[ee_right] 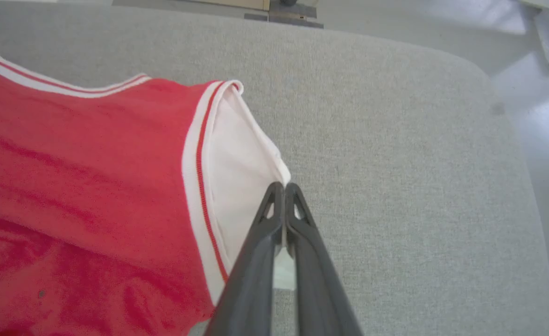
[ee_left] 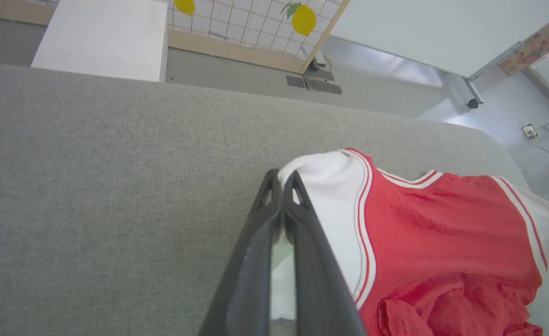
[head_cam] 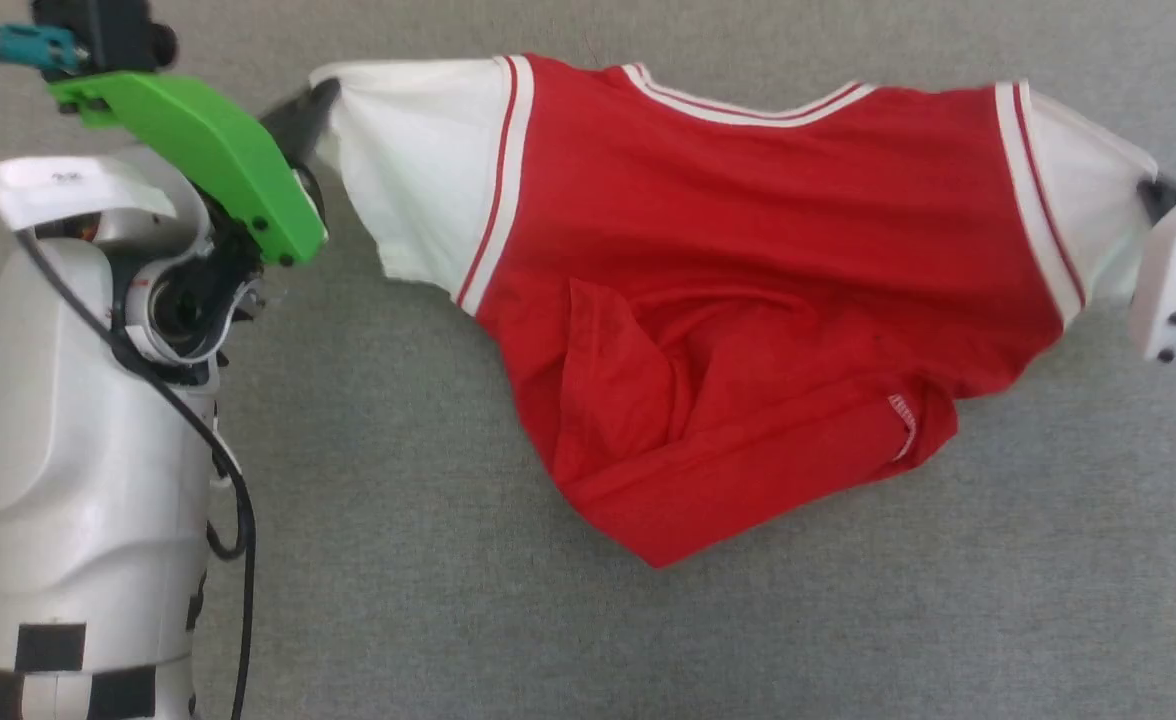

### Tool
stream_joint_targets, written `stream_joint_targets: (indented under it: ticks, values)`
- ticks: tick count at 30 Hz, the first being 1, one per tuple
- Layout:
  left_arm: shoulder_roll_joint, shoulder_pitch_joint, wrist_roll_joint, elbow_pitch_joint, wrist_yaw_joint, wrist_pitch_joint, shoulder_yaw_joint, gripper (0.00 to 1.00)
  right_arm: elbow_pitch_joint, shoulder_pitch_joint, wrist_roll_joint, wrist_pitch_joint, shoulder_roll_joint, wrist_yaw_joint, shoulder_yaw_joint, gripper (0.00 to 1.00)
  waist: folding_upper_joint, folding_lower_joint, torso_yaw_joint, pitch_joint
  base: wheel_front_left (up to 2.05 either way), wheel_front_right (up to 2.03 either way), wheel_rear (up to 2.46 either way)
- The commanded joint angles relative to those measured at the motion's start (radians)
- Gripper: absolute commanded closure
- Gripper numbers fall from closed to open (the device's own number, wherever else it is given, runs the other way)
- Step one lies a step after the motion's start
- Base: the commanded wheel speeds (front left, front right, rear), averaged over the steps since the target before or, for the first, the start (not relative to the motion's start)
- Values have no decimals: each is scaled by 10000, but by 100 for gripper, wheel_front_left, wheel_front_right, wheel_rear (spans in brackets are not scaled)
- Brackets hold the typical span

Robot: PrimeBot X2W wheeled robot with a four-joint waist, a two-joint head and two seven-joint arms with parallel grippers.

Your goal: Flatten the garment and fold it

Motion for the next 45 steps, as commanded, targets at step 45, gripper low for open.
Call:
stream_joint_targets:
  ticks: [45]
  values:
    - [2111, -6306, 2617, 2186, 78, -2473, -78, 100, 2570, -8453, 693, -1284, 1737, -13, -240, 100, 0, -1, -308, 461, 0, 0, 0]
